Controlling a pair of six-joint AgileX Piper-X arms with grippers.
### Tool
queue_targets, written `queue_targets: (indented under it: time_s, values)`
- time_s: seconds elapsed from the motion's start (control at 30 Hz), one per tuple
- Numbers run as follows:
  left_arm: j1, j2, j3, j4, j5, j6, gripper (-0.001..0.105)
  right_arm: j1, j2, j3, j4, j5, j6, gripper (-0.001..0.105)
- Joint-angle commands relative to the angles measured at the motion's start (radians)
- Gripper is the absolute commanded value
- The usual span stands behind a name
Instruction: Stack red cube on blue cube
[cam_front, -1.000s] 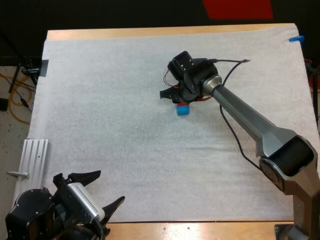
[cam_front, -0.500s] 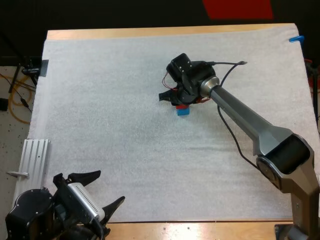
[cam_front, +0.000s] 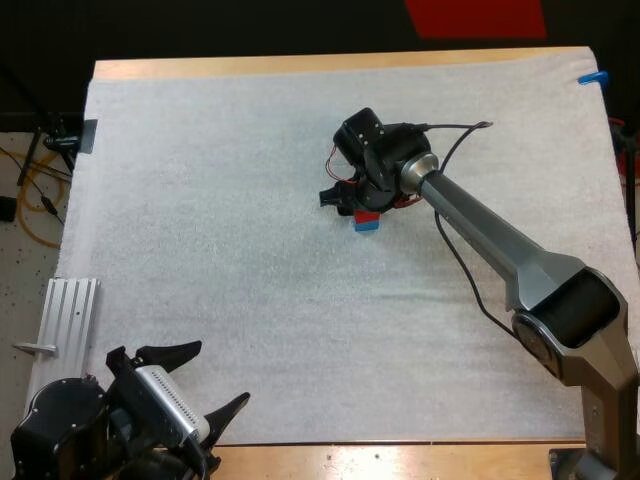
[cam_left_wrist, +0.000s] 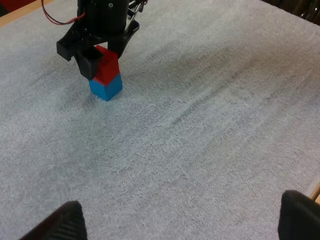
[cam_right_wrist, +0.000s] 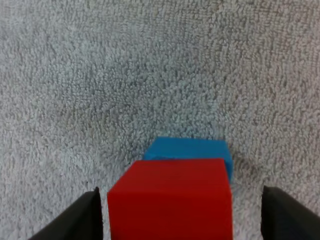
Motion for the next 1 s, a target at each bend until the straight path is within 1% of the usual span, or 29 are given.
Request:
queue_targets:
  time_s: [0.0, 0.13, 0.3, 0.4, 0.5, 0.57, 0.6, 0.67, 0.73, 0.8, 0.87, 0.9, 0.97]
  values:
    - [-0.002, 0.0, -0.004, -0.016, 0.005, -0.009, 0.075, -0.001, 0.001, -0.009, 0.005, -0.001, -0.01, 0.065]
    - [-0.002, 0.0, -0.004, -0.018, 0.005, -0.009, 0.075, 0.001, -0.022, -0.009, 0.012, -0.009, -0.029, 0.065]
    - [-0.002, 0.0, -0.004, -0.021, 0.005, -0.009, 0.075, 0.001, -0.12, -0.009, 0.01, 0.002, -0.071, 0.065]
    - [-0.002, 0.008, -0.004, -0.074, -0.002, -0.015, 0.075, 0.001, -0.205, -0.009, -0.01, 0.03, -0.127, 0.065]
    - [-0.002, 0.03, -0.001, -0.181, -0.006, -0.015, 0.075, 0.001, -0.274, -0.009, -0.035, 0.077, -0.147, 0.065]
    - [-0.002, 0.07, -0.001, -0.276, -0.038, -0.039, 0.075, 0.001, -0.334, -0.009, -0.078, 0.141, -0.182, 0.065]
    - [-0.002, 0.079, -0.001, -0.292, -0.05, -0.039, 0.075, 0.001, -0.347, -0.009, -0.086, 0.153, -0.187, 0.065]
    - [-0.002, 0.139, -0.001, -0.4, -0.085, -0.039, 0.075, -0.001, -0.395, -0.009, -0.13, 0.185, -0.216, 0.065]
    - [0.003, 0.19, -0.004, -0.477, -0.086, -0.039, 0.075, -0.006, -0.434, -0.005, -0.147, 0.203, -0.238, 0.065]
    - [0.018, 0.23, -0.006, -0.533, -0.086, -0.042, 0.075, -0.015, -0.468, 0.01, -0.164, 0.205, -0.245, 0.065]
    - [0.045, 0.285, -0.005, -0.622, -0.086, -0.054, 0.075, -0.042, -0.522, 0.063, -0.205, 0.198, -0.258, 0.065]
    - [0.054, 0.293, -0.005, -0.635, -0.086, -0.054, 0.075, -0.052, -0.536, 0.081, -0.212, 0.194, -0.264, 0.065]
    - [0.085, 0.333, -0.005, -0.695, -0.083, -0.054, 0.075, -0.097, -0.59, 0.158, -0.257, 0.148, -0.301, 0.065]
